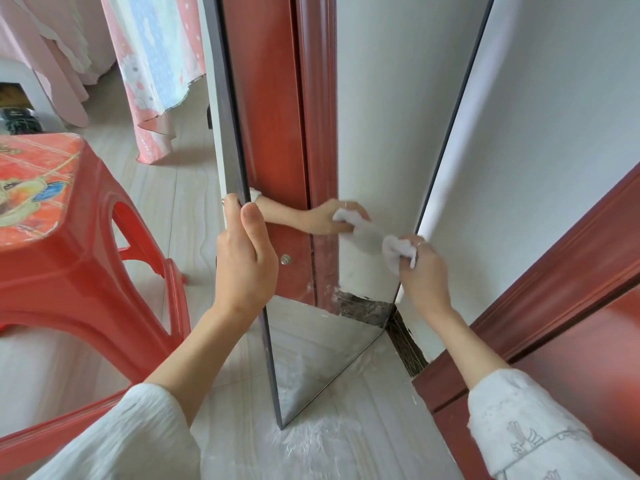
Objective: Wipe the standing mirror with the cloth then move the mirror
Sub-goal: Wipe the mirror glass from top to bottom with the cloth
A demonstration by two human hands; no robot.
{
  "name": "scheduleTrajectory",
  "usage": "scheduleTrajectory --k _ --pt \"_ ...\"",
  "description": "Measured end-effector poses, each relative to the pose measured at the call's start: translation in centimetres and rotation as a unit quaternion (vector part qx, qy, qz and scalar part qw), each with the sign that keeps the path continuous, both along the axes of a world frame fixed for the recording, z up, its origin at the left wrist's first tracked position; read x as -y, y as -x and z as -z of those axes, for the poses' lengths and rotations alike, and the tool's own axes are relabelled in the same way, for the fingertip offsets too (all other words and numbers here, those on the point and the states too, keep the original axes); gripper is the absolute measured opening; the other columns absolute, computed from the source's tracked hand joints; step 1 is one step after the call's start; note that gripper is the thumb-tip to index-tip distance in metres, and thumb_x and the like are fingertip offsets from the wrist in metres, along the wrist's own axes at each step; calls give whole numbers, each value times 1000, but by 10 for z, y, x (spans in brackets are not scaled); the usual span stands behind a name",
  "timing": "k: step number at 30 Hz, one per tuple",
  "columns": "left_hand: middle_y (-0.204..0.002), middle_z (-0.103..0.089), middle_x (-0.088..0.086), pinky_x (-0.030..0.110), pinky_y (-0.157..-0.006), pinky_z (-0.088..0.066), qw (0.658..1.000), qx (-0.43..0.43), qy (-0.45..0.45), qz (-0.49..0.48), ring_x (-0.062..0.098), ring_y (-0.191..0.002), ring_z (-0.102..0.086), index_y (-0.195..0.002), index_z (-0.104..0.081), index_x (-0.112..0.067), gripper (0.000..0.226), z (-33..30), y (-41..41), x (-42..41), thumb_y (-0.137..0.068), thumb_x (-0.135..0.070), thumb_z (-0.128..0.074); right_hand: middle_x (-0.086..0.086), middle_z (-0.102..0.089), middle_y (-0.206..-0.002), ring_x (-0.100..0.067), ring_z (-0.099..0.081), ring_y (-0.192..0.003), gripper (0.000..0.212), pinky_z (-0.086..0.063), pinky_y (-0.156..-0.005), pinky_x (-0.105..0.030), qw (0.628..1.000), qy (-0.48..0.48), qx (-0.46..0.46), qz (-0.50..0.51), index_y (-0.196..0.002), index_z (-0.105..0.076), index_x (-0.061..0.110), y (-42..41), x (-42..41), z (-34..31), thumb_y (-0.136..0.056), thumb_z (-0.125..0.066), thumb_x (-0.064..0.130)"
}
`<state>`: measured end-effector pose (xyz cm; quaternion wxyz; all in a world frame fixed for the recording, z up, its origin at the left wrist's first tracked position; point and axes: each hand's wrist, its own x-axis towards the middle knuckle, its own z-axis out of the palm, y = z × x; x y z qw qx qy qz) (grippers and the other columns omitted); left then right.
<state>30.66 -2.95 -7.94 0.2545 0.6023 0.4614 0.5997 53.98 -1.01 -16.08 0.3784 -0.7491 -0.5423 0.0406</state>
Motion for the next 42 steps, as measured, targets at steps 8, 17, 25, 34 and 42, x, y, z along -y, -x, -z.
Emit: scheduleTrajectory --k 8,17,25,34,42 --pt "-64 -23 -16 -7 -58 -33 1000 0 29 4 -28 -51 -40 -127 -32 11 47 5 1 -3 -99 -23 -15 -22 -57 -105 -32 -59 -92 35 -35 -77 -12 984 -161 -3 -74 -107 -64 0 34 -14 -39 -78 -50 -14" --pt "-65 -22 -17 -7 -56 -31 999 -7 42 -14 -21 -51 -43 -129 -30 11 45 4 -1 0 -100 -21 -15 -8 -51 -104 -16 -52 -85 36 -44 -84 -20 978 49 46 -198 -98 -68 7 39 22 46 -75 -51 -16" --pt "-67 -19 -18 -9 -57 -32 1000 -9 27 4 -33 -52 -38 -126 -35 1 56 -6 -3 8 -94 -36 -9 -5 -50 -109 -26 -57 -100 20 -39 -81 -16 973 147 22 -179 -99 -62 -10 18 17 24 -83 -50 -6" --pt "-69 -14 -19 -7 -56 -31 998 -17 58 -10 -31 -48 -34 -118 -41 -14 32 -2 2 4 -100 -21 -15 -11 -53 -101 -17 -53 -87 30 -36 -77 4 971 -155 -39 -176 -104 -65 -3 51 -1 -77 -75 -61 -10" --pt "-64 -30 -11 1 -59 -39 999 -9 42 0 -19 -57 -45 -115 -36 6 53 2 5 -2 -95 -38 -14 6 -48 -94 -16 -54 -89 32 -39 -83 -1 960 -103 -30 -260 -102 -69 4 68 13 -17 -74 -66 -10"
